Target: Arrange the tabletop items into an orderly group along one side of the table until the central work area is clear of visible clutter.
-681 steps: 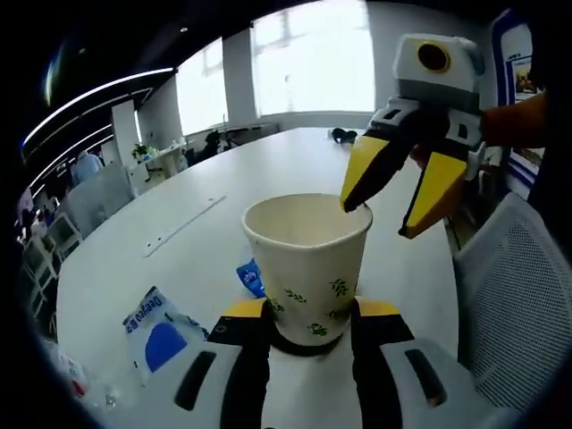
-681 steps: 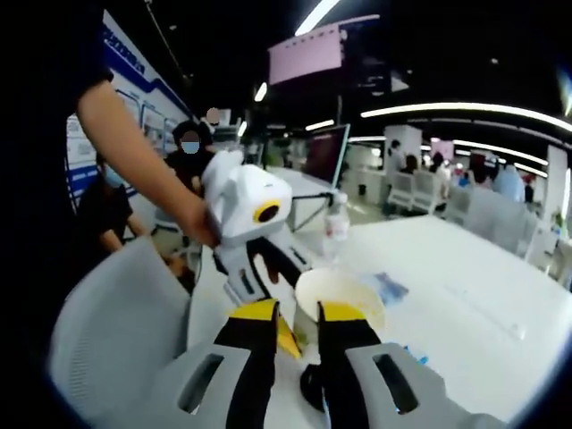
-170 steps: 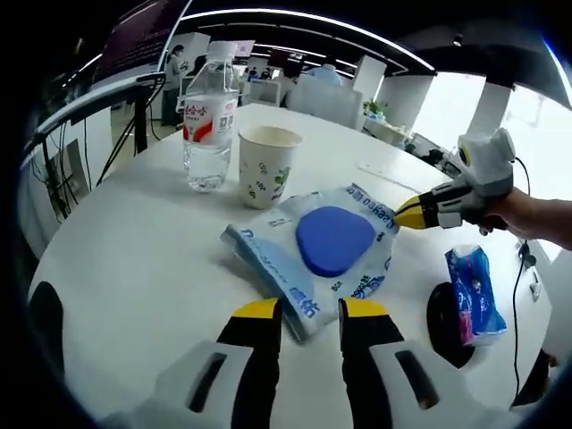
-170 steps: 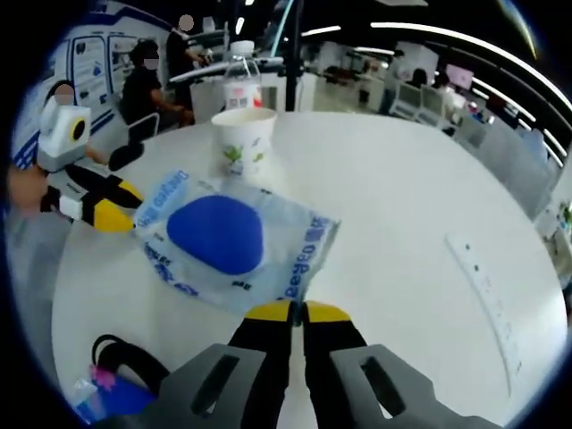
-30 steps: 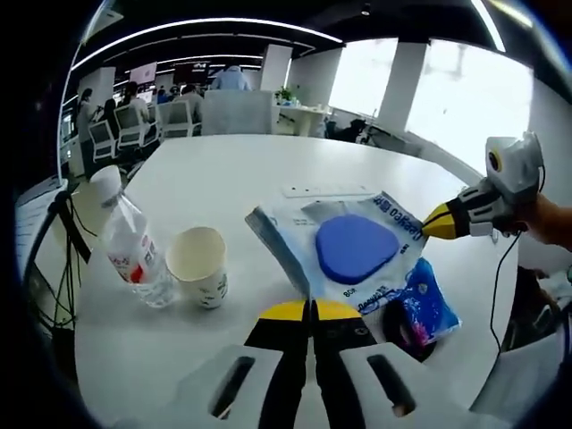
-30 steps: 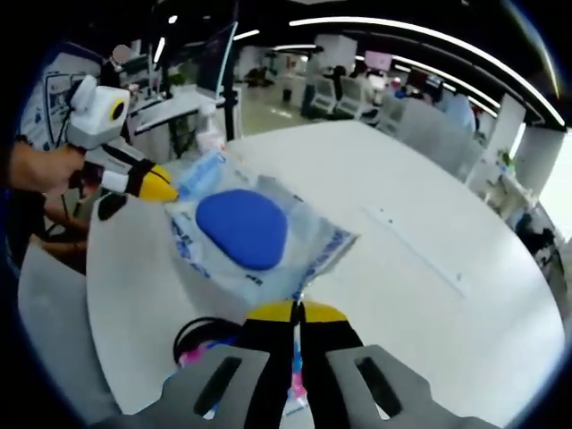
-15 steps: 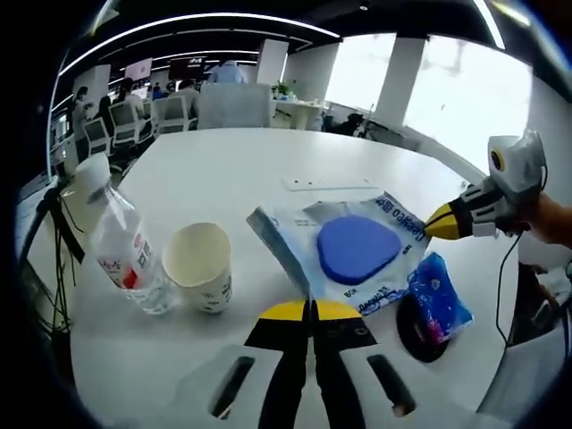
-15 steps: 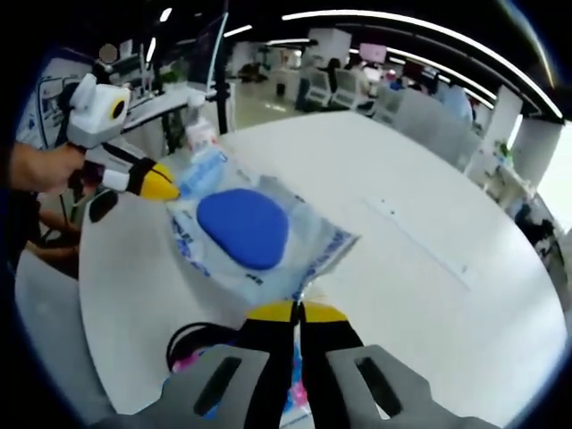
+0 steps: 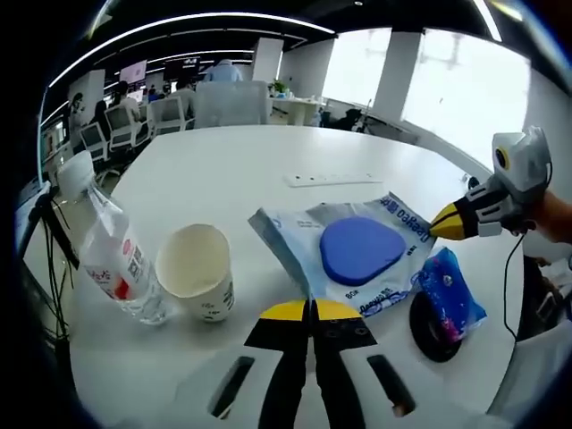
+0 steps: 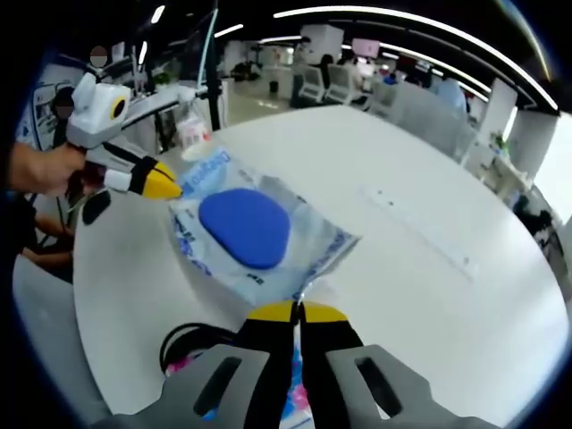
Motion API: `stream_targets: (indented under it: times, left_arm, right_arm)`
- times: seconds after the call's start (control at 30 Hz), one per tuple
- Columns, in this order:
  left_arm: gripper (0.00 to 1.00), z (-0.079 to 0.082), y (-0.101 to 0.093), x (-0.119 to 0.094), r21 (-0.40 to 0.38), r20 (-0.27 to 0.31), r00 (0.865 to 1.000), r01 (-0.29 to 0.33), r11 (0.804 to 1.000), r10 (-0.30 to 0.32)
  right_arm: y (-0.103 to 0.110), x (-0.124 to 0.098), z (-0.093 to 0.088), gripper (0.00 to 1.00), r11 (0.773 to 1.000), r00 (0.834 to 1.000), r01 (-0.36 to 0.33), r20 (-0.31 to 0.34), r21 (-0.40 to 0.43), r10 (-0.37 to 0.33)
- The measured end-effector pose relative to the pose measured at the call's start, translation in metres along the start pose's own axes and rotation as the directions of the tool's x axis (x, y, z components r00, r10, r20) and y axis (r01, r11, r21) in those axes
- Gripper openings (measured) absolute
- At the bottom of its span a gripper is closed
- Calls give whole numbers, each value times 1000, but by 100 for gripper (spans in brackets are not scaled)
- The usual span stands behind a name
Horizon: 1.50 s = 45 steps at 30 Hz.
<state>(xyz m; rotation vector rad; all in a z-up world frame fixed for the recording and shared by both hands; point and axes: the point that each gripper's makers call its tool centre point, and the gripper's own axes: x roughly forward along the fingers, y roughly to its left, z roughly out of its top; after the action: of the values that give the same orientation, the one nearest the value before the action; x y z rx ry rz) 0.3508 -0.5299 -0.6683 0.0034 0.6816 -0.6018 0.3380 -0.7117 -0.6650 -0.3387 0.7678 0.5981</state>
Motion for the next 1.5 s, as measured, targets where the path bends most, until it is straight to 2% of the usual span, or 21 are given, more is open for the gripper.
stream_targets:
  times: [0.37,0.6,1.0,1.1,1.43,1.5]
  left_arm:
    - [0,-3,5,13,62,-10,999,-52,997,53]
    - [0,-4,10,19,63,-8,998,-60,996,61]
    - [0,-14,21,33,72,-36,996,-82,994,84]
    - [0,-15,23,37,58,-39,995,-91,994,93]
    - [1,-24,29,45,85,-62,993,-99,991,105]
    - [1,-26,30,47,81,-65,992,-101,992,106]
  right_arm:
    - [-3,11,-4,0,1000,1000,1,-2,15,-1]
    - [-3,17,-9,0,999,1000,-1,-1,36,1]
    - [-5,32,-11,0,999,1000,-5,-5,48,5]
    - [-6,35,-12,0,998,1000,2,-7,60,-2]
    - [-3,45,-19,0,996,1000,1,-19,89,1]
    - [-5,46,-20,0,993,1000,17,-15,119,-15]
